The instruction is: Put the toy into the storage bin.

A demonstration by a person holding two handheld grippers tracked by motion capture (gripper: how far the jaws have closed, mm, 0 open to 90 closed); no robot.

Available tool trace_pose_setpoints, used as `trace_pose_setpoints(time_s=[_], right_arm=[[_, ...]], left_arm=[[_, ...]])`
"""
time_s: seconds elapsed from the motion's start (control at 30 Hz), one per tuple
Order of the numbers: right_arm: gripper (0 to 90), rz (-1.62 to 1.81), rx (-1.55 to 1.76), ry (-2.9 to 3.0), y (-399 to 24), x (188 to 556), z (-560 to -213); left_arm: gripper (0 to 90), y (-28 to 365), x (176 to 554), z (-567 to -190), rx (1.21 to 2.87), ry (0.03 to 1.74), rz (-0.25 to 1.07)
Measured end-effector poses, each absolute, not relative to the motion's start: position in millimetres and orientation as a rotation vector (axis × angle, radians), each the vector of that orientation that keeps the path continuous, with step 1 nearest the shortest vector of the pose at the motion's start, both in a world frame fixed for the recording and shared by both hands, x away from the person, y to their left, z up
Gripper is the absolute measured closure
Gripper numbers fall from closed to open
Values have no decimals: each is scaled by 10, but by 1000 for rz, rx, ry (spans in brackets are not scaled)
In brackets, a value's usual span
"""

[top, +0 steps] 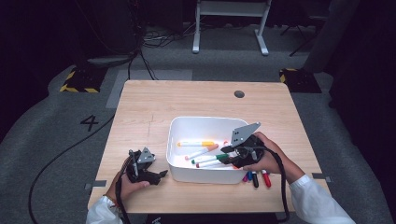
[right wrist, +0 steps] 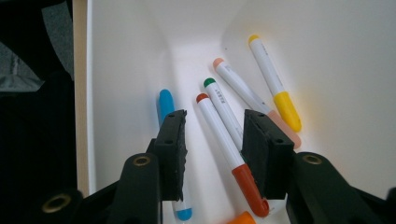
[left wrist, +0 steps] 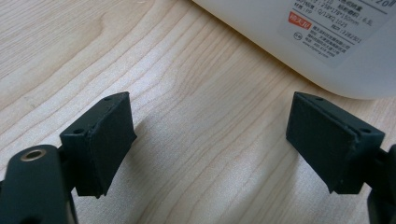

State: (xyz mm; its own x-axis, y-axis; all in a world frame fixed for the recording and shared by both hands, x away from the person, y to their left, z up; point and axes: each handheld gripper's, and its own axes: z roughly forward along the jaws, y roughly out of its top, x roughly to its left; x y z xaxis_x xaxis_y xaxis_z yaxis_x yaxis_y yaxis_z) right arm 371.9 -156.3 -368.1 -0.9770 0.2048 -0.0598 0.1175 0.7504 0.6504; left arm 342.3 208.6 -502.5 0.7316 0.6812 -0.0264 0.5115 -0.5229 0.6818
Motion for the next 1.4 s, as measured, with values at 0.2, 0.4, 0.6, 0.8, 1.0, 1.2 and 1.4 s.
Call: trace_pose_setpoints(time_s=[0.2,0.4,0.6,0.8,1.0,1.2,1.4], right_arm=[[512,1100,347,2732,-1717,3731,-3550],[428,1135,441,2623,-1968,3675,-3380],[427,1177,521,2501,-2346,3571,-3223],[428,1138,604,2478,-2601,3499,-3297],[427,1074,712,2460,-2869,3492,-3588],[428,991,810,2464,-2952,3620,-3946],[433,972,914,2465,-2945,3849,-4263]], left_arm=[[154,2085,3422,-5026,2242,896,316],[154,2086,3423,-5026,2242,896,320],[154,2085,3423,-5028,2241,897,315],[154,2085,3423,-5027,2241,897,315],[154,2085,3423,-5026,2242,896,317],[153,2085,3422,-5025,2242,898,322],[154,2085,3423,-5026,2243,896,319]])
